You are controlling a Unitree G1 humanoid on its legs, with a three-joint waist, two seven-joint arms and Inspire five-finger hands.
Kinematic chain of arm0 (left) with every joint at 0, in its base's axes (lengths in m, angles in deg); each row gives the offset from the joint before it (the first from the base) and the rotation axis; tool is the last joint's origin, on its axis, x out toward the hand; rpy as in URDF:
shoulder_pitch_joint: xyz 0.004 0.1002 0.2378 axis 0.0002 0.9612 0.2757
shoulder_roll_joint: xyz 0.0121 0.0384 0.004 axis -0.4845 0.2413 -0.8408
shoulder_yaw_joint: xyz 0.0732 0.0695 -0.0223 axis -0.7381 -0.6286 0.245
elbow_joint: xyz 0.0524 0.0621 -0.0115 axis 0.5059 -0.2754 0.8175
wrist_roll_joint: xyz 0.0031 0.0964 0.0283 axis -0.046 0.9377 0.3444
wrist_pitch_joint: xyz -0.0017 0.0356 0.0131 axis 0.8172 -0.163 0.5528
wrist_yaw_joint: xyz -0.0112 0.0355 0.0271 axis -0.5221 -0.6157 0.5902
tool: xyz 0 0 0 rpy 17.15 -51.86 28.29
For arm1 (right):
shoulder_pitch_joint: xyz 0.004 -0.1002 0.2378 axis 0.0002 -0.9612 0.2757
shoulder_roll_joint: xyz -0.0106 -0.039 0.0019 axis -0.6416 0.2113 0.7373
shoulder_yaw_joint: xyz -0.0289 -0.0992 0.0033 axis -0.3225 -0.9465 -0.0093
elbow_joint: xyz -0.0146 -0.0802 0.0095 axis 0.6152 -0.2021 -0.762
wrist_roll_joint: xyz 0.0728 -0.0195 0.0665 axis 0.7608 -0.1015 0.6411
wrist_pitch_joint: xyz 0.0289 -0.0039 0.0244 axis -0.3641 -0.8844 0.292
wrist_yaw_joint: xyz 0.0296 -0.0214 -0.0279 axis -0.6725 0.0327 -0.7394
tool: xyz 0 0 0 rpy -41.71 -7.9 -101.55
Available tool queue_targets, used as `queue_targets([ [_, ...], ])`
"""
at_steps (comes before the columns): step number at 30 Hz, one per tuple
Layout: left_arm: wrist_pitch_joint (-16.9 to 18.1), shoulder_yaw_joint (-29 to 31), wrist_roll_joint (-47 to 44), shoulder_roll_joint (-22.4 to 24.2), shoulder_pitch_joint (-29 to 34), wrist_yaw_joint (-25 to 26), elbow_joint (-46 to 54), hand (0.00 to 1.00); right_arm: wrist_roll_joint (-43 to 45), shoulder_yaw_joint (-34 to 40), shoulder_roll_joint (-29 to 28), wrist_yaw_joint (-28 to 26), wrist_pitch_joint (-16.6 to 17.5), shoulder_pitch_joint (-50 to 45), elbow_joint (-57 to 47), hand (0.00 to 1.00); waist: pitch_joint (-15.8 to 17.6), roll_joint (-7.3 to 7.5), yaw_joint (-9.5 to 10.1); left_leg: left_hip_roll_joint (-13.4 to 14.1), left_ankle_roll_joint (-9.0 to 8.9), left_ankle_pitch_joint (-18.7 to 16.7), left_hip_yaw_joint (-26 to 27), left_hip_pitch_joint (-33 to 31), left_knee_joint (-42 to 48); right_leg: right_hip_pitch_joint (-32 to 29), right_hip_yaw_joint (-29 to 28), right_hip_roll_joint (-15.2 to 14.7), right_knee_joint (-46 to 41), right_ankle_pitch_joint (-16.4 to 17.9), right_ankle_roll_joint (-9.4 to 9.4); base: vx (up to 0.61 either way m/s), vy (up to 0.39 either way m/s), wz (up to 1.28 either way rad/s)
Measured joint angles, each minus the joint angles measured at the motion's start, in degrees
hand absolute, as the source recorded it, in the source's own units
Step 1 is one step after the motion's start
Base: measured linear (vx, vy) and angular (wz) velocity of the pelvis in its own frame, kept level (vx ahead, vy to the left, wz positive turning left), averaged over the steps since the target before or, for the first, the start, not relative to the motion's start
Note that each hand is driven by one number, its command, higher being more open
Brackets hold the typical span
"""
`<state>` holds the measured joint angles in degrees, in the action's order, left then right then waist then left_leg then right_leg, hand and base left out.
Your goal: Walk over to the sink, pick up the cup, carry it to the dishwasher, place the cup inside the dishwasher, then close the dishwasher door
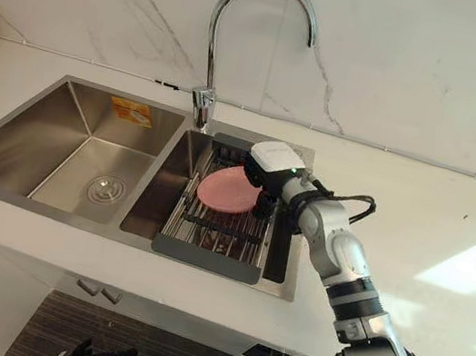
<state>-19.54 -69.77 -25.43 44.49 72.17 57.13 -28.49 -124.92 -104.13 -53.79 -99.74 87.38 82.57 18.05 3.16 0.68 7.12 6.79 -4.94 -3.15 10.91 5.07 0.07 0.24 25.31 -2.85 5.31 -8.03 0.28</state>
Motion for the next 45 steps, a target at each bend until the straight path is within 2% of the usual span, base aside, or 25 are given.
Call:
queue_targets([
  [1,0.0,0.0,0.0,0.0,0.0,0.0,0.0,1.00,0.6,0.0,0.2,0.0,0.0,0.5,0.0,1.00,-0.1,0.10,-0.01,0.1,-0.01,0.0,0.0,0.0,0.0,0.0,0.0,0.1,0.0,0.0,0.00,0.00,0.000,0.00],
  [5,0.0,0.0,0.0,-0.1,0.1,0.0,0.0,1.00,1.8,0.0,1.2,0.0,0.0,1.1,-1.0,1.00,-0.3,0.51,0.03,0.1,-0.04,0.0,0.0,-0.1,0.0,-0.1,0.0,0.1,0.0,0.0,0.00,0.01,0.015,0.00],
  [10,0.1,0.1,0.0,-0.6,0.0,0.0,0.0,1.00,5.0,1.1,1.8,0.2,-1.6,1.5,-2.2,1.00,-0.4,1.36,-0.03,0.1,-0.03,0.0,0.0,0.0,-0.1,-0.2,0.0,0.1,0.0,0.0,0.00,0.03,0.043,-0.01],
  [16,1.0,0.1,0.0,-0.7,0.3,0.3,0.0,1.00,11.2,8.7,1.5,3.8,-5.1,-1.1,-8.2,1.00,-0.5,1.66,-0.16,0.0,-0.02,0.0,0.1,0.0,-0.2,-0.3,-0.1,0.0,0.0,0.0,0.01,0.02,0.042,0.00],
  [19,2.1,0.1,0.0,-0.6,1.0,0.7,-0.1,1.00,19.3,15.0,-0.1,7.9,-7.3,-5.9,-12.6,1.00,-0.6,1.83,-0.51,-0.1,-0.01,0.0,0.3,0.4,-0.3,-0.2,-0.4,0.0,0.0,0.0,0.01,0.01,0.023,-0.04],
  [22,3.1,1.3,0.0,-0.3,2.1,1.4,-0.3,1.00,33.7,21.4,-4.2,11.6,-8.3,-13.5,-15.5,1.00,-0.6,1.86,-1.86,-0.2,0.13,-0.1,0.8,1.2,-0.5,0.5,-1.1,0.0,0.0,0.0,0.02,0.00,0.003,-0.09],
  [24,3.4,1.4,0.0,-0.3,2.6,1.6,-0.3,1.00,40.7,23.5,-5.5,11.7,-8.2,-17.9,-16.8,1.00,-0.6,1.86,-2.29,-0.2,0.13,-0.3,1.3,1.6,-0.4,0.6,-1.6,0.0,0.0,0.0,0.02,-0.01,0.037,-0.11],
  [29,4.2,1.4,0.1,-0.2,3.4,1.8,-0.3,1.00,49.9,26.6,-8.7,10.3,-8.2,-26.1,-17.2,1.00,-0.6,1.77,-3.47,0.0,0.05,-0.4,2.2,2.0,-0.8,0.5,-2.3,0.2,0.0,0.2,0.23,-0.01,0.028,-0.10],
  [32,4.5,1.4,0.3,-0.2,3.5,1.8,-0.2,1.00,49.6,27.8,-9.6,8.9,-7.4,-28.7,-17.2,1.00,-0.5,1.71,-3.94,0.1,0.01,-0.4,2.5,2.3,-0.9,0.5,-2.6,0.4,0.0,0.3,0.13,0.00,0.026,-0.07],
  [34,4.6,1.4,0.4,-0.1,3.6,1.8,-0.2,1.00,47.0,27.8,-9.6,8.4,-5.6,-29.4,-17.2,1.00,-0.5,1.62,-4.25,0.1,-0.04,-0.4,2.6,2.3,-0.9,0.5,-2.7,0.5,0.0,0.3,0.13,0.01,0.017,-0.01],
  [39,4.6,1.4,0.5,-0.1,3.6,1.8,-0.2,1.00,32.1,27.6,-9.6,8.4,0.6,-30.7,-20.3,1.00,-0.4,1.57,-4.72,0.1,-0.14,-0.6,3.0,2.6,-0.9,0.5,-3.1,0.5,0.0,0.1,-0.09,0.03,0.044,-0.03],
  [45,4.5,1.2,0.5,-0.2,3.4,1.8,-0.2,1.00,19.2,23.2,-8.1,8.2,5.0,-30.6,-23.6,1.00,-0.4,1.59,-4.83,0.1,-0.07,-0.7,3.1,2.6,-0.9,0.5,-3.1,0.5,0.0,0.1,-0.10,0.04,0.049,-0.01],
])
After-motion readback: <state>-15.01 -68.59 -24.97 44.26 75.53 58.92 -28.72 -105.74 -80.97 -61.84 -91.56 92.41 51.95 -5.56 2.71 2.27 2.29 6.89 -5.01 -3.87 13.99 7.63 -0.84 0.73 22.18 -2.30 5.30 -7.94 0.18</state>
